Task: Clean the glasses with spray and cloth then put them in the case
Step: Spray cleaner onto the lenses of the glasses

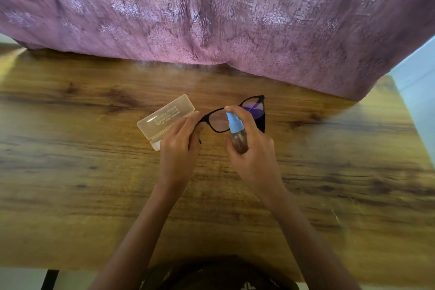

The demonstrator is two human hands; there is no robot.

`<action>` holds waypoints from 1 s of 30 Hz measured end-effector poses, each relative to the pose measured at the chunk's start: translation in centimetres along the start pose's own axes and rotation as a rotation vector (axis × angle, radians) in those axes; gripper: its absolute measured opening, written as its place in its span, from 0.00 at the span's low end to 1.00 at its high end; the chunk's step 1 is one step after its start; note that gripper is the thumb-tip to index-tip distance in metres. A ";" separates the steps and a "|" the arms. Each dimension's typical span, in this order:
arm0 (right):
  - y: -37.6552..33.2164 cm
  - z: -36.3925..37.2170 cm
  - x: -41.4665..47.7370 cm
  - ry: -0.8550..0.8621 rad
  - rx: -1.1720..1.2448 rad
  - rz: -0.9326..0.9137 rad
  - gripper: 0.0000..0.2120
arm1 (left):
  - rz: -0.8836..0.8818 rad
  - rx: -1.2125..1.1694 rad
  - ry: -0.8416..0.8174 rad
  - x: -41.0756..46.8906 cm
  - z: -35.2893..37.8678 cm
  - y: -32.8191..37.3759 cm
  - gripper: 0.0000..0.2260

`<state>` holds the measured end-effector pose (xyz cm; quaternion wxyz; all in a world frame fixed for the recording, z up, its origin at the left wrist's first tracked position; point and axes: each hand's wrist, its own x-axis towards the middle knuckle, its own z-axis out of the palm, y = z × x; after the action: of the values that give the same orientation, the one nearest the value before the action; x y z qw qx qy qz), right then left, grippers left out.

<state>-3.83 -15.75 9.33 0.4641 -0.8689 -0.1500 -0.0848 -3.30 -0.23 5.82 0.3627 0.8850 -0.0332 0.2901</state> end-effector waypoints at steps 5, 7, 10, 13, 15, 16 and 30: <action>0.0 0.5 0.1 0.049 -0.027 0.017 0.25 | -0.003 0.000 0.009 0.0 -0.1 0.2 0.09; -0.1 0.6 0.0 0.079 -0.029 0.035 0.25 | -0.001 -0.003 0.012 0.0 -0.2 0.3 0.09; -0.5 0.5 0.0 0.058 -0.001 0.025 0.25 | -0.017 -0.015 0.010 -0.1 -0.3 0.4 0.09; -0.6 0.5 0.1 0.016 0.022 0.024 0.26 | -0.027 -0.023 0.003 -0.1 -0.3 0.4 0.09; -0.6 0.6 0.1 0.010 -0.015 0.016 0.27 | -0.025 -0.024 -0.003 -0.2 -0.4 0.4 0.09; -0.6 0.8 0.0 0.020 -0.032 0.013 0.27 | -0.026 -0.028 -0.007 -0.2 -0.4 0.4 0.09; -1.2 2.2 -1.0 0.039 0.018 0.031 0.26 | -0.040 -0.047 -0.001 -0.4 -0.3 0.1 0.10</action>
<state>-5.20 -13.47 8.79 0.4762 -0.8649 -0.1284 -0.0931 -3.86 -0.18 5.87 0.3893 0.8768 -0.0224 0.2814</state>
